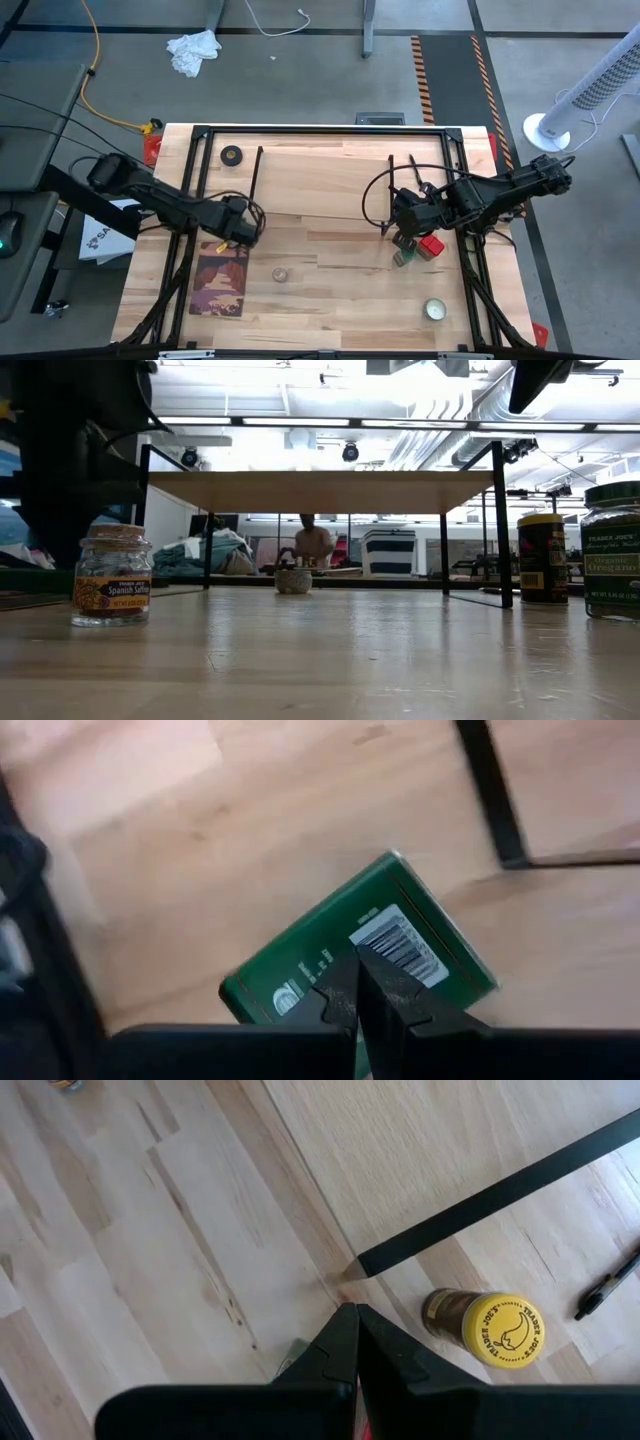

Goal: Shelf spices
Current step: Move the black seasoning can to the center of the table

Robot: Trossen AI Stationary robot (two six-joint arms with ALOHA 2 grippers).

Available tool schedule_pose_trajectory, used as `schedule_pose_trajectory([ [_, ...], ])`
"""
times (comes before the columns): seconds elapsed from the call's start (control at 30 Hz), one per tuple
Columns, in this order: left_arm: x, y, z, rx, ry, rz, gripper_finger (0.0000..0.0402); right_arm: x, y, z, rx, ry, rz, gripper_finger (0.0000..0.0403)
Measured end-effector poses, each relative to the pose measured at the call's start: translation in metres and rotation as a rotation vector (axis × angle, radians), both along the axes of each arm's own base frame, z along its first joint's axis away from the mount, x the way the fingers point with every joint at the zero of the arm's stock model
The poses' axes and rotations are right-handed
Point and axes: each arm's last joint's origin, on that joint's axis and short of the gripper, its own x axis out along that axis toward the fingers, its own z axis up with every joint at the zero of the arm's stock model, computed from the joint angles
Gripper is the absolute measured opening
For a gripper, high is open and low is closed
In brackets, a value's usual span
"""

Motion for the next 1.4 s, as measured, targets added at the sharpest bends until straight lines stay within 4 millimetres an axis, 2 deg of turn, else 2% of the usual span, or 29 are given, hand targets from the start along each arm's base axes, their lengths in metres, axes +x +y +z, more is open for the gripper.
schedule_pose_trajectory([
  [0.17,0.010,-0.017,0.008,-0.032,-0.102,0.054,0.0000,0.000,0.000,0.000,-0.011,0.004,0.022,0.0000],
  [0.3,0.021,-0.028,0.007,-0.065,-0.191,0.083,0.0000,0.000,-0.001,0.000,-0.037,-0.003,0.022,0.0000],
  [0.43,0.046,-0.044,0.000,-0.130,-0.342,0.050,0.0000,0.000,-0.001,0.000,-0.046,-0.002,0.034,0.0000],
  [0.63,0.092,-0.058,-0.006,-0.148,-0.464,-0.117,0.0000,0.000,-0.001,0.000,-0.047,-0.002,0.038,0.0000],
  [0.77,0.120,-0.054,0.005,-0.091,-0.527,-0.276,0.0000,0.000,-0.001,0.000,-0.057,-0.006,0.035,0.0000],
  [0.87,0.132,-0.052,0.035,-0.075,-0.583,-0.391,0.0000,0.001,-0.001,0.000,-0.056,-0.006,0.040,0.0000],
  [0.93,0.131,-0.056,0.064,-0.056,-0.638,-0.496,0.0000,0.001,0.000,0.000,-0.035,0.002,0.067,0.0000],
  [1.0,0.121,-0.063,0.087,0.002,-0.639,-0.585,0.0000,0.001,0.001,0.000,-0.006,0.014,0.098,0.0000],
  [1.07,0.105,-0.068,0.094,0.078,-0.572,-0.614,0.0000,0.001,0.002,0.000,0.009,0.022,0.114,0.0000],
  [1.17,0.086,-0.069,0.076,0.115,-0.355,-0.586,0.0000,0.000,0.002,0.000,0.018,0.029,0.112,0.0000],
  [1.27,0.083,-0.068,0.055,0.060,-0.284,-0.514,0.0000,0.005,0.009,-0.007,0.059,-0.027,0.116,0.0000],
  [1.4,0.095,-0.075,0.039,0.021,-0.326,-0.497,0.0000,0.015,0.031,-0.045,0.228,-0.101,0.154,0.0000],
])
